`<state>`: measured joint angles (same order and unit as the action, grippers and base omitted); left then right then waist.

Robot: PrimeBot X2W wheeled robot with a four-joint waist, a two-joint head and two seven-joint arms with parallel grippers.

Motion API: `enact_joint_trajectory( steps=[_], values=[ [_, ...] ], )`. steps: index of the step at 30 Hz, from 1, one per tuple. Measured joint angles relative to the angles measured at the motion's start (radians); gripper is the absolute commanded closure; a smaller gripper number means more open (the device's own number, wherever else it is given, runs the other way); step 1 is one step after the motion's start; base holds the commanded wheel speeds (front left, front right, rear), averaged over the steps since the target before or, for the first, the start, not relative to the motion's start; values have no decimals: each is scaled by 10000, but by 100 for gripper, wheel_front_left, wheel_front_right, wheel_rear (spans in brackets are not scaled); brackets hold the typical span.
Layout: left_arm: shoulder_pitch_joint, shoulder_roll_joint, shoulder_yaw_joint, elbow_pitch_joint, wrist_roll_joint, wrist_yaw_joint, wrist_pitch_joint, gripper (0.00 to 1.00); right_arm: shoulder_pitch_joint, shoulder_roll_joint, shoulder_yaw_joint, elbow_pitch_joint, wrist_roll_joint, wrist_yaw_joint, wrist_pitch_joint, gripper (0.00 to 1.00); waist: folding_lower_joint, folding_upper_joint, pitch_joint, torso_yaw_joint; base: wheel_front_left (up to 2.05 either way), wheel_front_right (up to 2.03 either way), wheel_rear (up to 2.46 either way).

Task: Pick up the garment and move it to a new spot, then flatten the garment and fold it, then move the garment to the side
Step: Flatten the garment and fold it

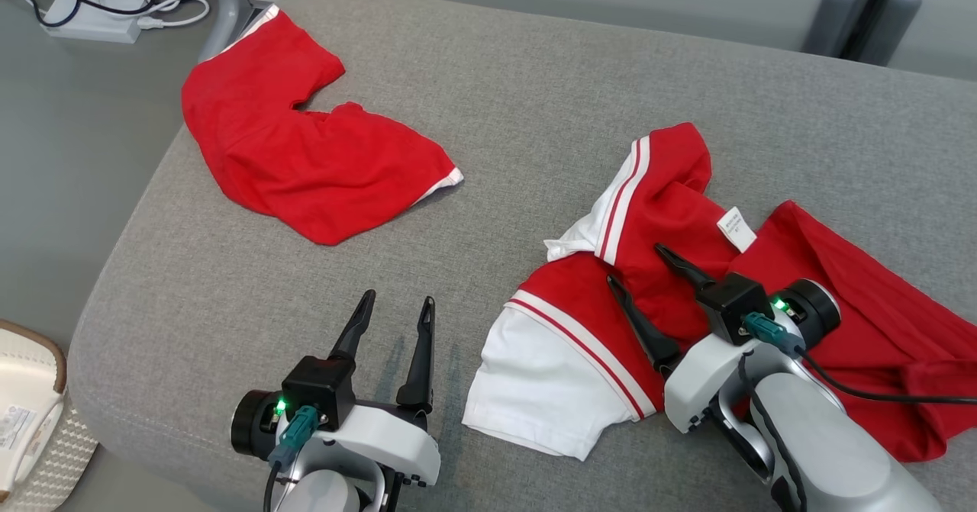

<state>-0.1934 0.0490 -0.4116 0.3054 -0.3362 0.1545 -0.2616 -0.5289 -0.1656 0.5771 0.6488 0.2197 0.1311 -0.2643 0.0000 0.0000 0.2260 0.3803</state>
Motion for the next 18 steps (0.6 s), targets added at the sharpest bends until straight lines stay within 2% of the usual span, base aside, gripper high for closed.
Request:
enact_joint_trajectory(
  steps=[3,4,5,14,18],
  values=[
    [-55,-2,-96,4,-67,54,0,0,-60,27,-98,207,-65,0,0,0,0,0,86,101,0,0,0],
    [-68,2,-96,10,-71,69,0,0,-60,56,-148,251,-54,0,2,94,0,0,83,101,0,0,0],
    [-79,-2,-98,19,-79,100,0,0,-64,84,-217,251,-21,0,0,100,0,0,74,92,0,0,0],
    [-89,-2,-75,180,-54,109,0,0,-82,-10,-570,42,245,0,2,100,0,0,-115,-159,0,0,0],
    [-91,-2,-61,224,-13,98,0,0,-105,-355,-815,-265,550,0,2,100,0,0,-241,-264,0,0,0]
  ],
)
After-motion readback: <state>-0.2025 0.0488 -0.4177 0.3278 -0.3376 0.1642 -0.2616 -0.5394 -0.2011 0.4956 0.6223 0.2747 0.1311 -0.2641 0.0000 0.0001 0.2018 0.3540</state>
